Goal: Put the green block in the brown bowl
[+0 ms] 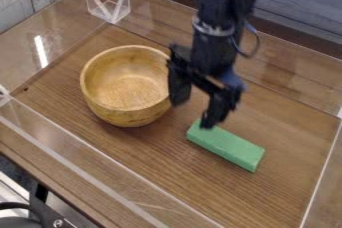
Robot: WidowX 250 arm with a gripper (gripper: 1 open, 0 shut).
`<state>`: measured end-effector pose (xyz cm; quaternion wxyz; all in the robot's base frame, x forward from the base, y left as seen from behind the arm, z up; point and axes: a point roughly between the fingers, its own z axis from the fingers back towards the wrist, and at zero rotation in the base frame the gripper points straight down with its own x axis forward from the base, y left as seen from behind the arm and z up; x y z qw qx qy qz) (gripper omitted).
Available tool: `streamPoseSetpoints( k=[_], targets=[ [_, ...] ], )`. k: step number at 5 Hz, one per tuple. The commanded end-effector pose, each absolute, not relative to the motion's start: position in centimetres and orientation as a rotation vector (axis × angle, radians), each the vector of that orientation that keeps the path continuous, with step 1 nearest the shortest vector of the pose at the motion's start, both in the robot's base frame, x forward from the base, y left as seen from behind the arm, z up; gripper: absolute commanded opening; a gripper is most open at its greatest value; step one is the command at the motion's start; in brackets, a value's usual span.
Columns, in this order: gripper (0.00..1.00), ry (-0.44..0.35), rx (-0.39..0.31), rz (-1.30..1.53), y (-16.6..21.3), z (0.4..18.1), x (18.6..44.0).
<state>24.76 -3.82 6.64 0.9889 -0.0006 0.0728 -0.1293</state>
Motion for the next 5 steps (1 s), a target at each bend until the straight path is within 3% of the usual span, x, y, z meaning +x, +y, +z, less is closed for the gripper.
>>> streamPoseSetpoints(
  k=[1, 2, 5],
  targets=[
    [1.00, 0.066, 0.019, -0.432, -5.5, 6.4, 23.9],
    [1.00, 0.038, 0.048, -0.657, -6.0, 5.8, 22.9],
    [1.00, -0.023, 0.088, -0.831, -5.5, 4.4, 23.2]
  ],
)
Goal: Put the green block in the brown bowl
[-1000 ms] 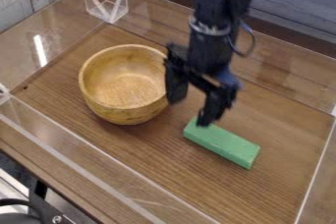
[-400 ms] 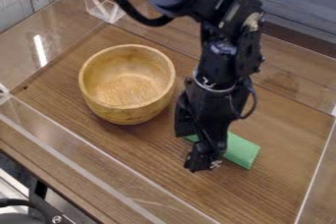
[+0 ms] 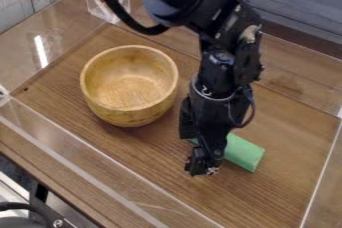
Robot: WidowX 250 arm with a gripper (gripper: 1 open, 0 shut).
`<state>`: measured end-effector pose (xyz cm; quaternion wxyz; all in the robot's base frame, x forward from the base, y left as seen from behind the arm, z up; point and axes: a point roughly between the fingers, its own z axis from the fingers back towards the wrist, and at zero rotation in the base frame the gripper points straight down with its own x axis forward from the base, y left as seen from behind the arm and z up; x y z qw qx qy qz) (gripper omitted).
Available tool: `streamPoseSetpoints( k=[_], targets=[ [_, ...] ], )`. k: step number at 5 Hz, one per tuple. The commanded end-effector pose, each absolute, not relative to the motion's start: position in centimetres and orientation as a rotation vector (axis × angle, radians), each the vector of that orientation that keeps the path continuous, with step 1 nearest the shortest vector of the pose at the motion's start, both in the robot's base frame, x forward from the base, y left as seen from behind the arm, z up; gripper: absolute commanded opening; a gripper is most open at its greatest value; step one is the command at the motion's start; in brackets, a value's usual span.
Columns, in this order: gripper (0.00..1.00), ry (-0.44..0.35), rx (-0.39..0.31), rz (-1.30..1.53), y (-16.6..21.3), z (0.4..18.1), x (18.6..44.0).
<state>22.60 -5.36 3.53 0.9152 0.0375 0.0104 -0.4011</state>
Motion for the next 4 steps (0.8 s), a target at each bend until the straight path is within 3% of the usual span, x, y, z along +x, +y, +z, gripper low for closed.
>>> streamPoseSetpoints(
  k=[1, 4],
  targets=[
    [1.00, -0.039, 0.091, -0.831, -5.6, 4.2, 23.8],
    [1.00, -0.073, 0.096, -0.873, -4.5, 4.3, 24.0]
  ],
)
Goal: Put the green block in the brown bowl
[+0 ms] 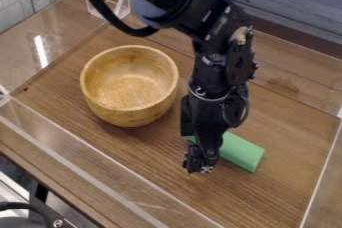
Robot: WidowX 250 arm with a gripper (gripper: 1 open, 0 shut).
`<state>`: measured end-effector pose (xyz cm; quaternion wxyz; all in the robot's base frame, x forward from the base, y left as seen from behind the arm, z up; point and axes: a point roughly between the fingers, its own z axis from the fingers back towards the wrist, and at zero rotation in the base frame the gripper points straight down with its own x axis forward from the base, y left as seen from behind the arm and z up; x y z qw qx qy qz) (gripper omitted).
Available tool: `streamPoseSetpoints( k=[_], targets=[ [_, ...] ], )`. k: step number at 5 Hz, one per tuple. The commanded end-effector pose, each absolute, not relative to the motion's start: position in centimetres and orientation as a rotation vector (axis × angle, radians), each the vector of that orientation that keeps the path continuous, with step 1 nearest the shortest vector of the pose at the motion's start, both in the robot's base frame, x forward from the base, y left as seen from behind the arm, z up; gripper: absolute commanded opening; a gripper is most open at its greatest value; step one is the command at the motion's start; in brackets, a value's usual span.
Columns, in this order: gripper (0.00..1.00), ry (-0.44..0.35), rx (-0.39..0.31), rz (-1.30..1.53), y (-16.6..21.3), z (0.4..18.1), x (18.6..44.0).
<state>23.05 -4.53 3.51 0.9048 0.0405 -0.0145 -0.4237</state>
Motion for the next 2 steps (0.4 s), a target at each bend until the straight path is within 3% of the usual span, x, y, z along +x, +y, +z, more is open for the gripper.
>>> streamPoseSetpoints(
  k=[1, 2],
  targets=[
    [1.00, -0.080, 0.097, -0.894, -4.44, 4.25, 24.82],
    [1.00, -0.082, 0.099, -0.852, -4.64, 3.59, 23.97]
  ],
)
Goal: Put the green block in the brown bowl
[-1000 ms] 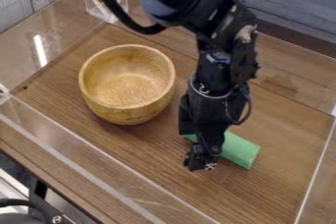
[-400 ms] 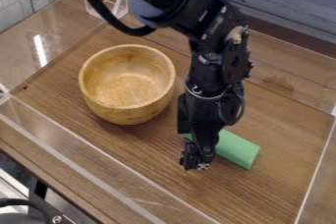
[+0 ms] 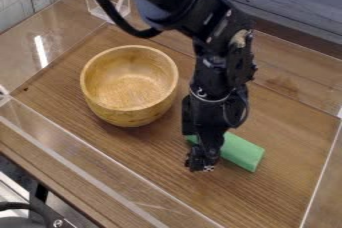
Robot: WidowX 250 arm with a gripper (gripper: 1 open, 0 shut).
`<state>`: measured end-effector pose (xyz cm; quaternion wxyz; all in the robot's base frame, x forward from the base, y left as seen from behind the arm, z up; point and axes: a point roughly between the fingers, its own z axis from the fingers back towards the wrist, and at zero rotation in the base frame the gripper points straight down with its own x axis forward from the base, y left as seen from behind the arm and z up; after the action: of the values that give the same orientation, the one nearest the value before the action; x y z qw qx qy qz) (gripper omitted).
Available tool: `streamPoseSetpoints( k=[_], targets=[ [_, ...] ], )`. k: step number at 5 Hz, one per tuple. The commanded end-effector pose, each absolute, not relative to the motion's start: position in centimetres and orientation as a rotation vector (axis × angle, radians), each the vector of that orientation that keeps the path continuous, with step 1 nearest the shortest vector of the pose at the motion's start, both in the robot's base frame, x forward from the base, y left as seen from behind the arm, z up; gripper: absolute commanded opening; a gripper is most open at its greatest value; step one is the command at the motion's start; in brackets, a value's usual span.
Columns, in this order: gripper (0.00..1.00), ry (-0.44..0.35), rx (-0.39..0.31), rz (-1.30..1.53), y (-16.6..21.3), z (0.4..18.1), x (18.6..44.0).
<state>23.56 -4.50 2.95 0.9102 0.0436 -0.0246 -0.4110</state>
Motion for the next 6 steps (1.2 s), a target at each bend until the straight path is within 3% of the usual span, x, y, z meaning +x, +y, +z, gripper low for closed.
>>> streamPoseSetpoints(
  k=[1, 6],
  targets=[
    [1.00, -0.085, 0.099, -0.812, -5.0, 3.3, 23.2],
    [1.00, -0.085, 0.080, -0.836, -6.0, 1.6, 24.1]
  ],
)
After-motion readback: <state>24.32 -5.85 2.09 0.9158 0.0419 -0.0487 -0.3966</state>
